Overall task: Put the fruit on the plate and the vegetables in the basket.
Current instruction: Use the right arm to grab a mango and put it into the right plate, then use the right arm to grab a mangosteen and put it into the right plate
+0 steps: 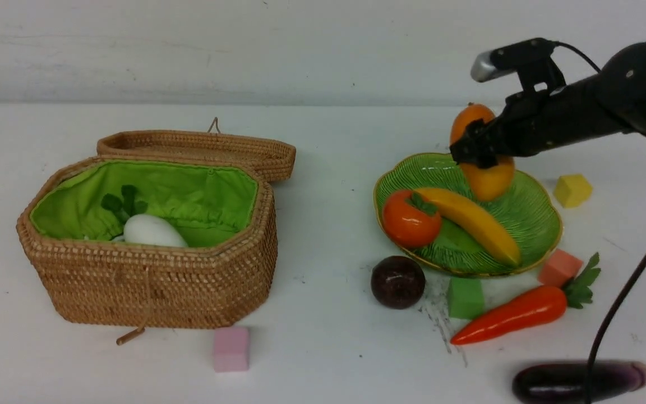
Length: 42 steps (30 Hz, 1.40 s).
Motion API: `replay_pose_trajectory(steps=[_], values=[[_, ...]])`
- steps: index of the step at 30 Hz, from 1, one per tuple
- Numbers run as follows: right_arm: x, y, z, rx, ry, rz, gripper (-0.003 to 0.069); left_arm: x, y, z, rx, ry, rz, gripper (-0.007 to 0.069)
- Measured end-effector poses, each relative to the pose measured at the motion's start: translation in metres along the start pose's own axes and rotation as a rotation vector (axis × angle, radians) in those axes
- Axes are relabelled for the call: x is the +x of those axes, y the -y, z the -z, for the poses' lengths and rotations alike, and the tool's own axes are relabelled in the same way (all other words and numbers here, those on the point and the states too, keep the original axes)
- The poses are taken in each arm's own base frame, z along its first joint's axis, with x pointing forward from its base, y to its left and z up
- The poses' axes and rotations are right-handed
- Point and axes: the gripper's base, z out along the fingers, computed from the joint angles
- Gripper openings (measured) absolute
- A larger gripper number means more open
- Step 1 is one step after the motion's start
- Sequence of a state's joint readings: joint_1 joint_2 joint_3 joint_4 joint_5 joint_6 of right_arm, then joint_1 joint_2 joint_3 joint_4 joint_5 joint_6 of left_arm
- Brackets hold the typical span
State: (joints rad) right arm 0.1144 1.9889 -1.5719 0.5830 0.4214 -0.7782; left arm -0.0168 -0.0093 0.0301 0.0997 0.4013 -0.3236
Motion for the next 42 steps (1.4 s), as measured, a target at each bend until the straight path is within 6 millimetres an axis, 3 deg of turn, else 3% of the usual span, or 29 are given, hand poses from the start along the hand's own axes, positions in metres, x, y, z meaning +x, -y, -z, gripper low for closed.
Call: replay_pose_trajectory(steps=[6, 11, 18, 20, 23, 27, 28, 32, 36, 42], values=[[0.01, 0.004, -0.011, 0.035, -0.046, -0.043, 0.0598, 0.0, 0.0, 0.0, 0.0, 0.0, 0.0, 0.0103], [0.013, 0.004, -0.008, 0.042, -0.093, -0.09, 0.0671, 0.0, 0.0, 0.0, 0.0, 0.0, 0.0, 0.0103], [0.0, 0.001, 0.016, 0.035, -0.093, -0.08, 0.0672, 0.0, 0.0, 0.0, 0.0, 0.0, 0.0, 0.0112], [-0.007, -0.002, 0.031, 0.023, -0.086, -0.088, 0.0658, 0.0, 0.0, 0.0, 0.0, 0.0, 0.0, 0.0113], [-0.016, -0.016, 0.063, -0.071, -0.137, -0.157, 0.0624, 0.0, 0.0, 0.0, 0.0, 0.0, 0.0, 0.0113], [-0.018, -0.037, 0.08, -0.197, -0.21, -0.245, 0.0602, 0.0, 0.0, 0.0, 0.0, 0.0, 0.0, 0.0114], [-0.017, -0.053, 0.082, -0.262, -0.265, -0.261, 0.0597, 0.0, 0.0, 0.0, 0.0, 0.0, 0.0, 0.0116], [-0.005, -0.099, 0.076, -0.352, -0.399, -0.233, 0.0595, 0.0, 0.0, 0.0, 0.0, 0.0, 0.0, 0.0122], [0.011, -0.13, 0.066, -0.326, -0.453, -0.173, 0.0595, 0.0, 0.0, 0.0, 0.0, 0.0, 0.0, 0.0126], [0.023, -0.147, 0.038, -0.226, -0.441, -0.086, 0.0595, 0.0, 0.0, 0.0, 0.0, 0.0, 0.0, 0.0132]])
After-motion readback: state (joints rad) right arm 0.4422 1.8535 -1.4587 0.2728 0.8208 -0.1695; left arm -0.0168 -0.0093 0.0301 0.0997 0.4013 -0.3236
